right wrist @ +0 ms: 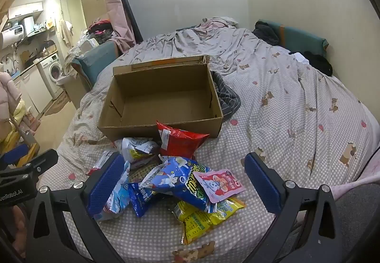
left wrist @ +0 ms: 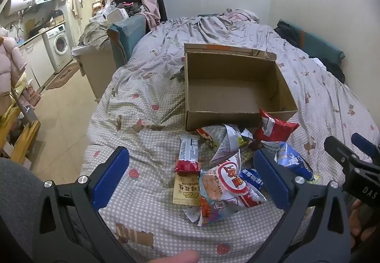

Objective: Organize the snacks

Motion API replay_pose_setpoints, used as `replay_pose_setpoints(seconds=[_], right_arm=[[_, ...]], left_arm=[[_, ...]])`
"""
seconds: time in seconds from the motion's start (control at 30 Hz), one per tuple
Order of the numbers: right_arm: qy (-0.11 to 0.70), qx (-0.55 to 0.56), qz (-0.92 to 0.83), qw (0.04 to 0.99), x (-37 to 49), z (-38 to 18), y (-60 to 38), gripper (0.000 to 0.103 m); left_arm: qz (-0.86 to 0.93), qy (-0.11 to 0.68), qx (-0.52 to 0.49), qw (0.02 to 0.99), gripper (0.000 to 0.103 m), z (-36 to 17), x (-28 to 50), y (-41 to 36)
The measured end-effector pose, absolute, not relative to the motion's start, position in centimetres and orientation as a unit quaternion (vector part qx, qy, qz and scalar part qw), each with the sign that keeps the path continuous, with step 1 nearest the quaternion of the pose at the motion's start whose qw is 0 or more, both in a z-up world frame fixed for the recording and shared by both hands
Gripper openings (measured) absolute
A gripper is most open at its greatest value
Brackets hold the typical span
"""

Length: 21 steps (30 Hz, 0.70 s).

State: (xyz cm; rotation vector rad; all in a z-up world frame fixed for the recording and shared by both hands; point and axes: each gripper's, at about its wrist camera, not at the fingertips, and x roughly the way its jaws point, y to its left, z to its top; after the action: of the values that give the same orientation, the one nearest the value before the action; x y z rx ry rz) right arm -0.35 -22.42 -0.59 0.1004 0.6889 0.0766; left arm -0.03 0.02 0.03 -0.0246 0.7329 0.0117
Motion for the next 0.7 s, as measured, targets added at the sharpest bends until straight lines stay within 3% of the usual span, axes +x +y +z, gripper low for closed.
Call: replay_pose_setpoints(seconds=[0.7], right_arm=[[0.336, 0.049, 0.037, 0.94, -0.31, -0.58, -22.42, 0.103]], left_arm=[[0.016, 0.358, -0.004, 0.934, 0.103, 0.18, -0.13, 0.07]])
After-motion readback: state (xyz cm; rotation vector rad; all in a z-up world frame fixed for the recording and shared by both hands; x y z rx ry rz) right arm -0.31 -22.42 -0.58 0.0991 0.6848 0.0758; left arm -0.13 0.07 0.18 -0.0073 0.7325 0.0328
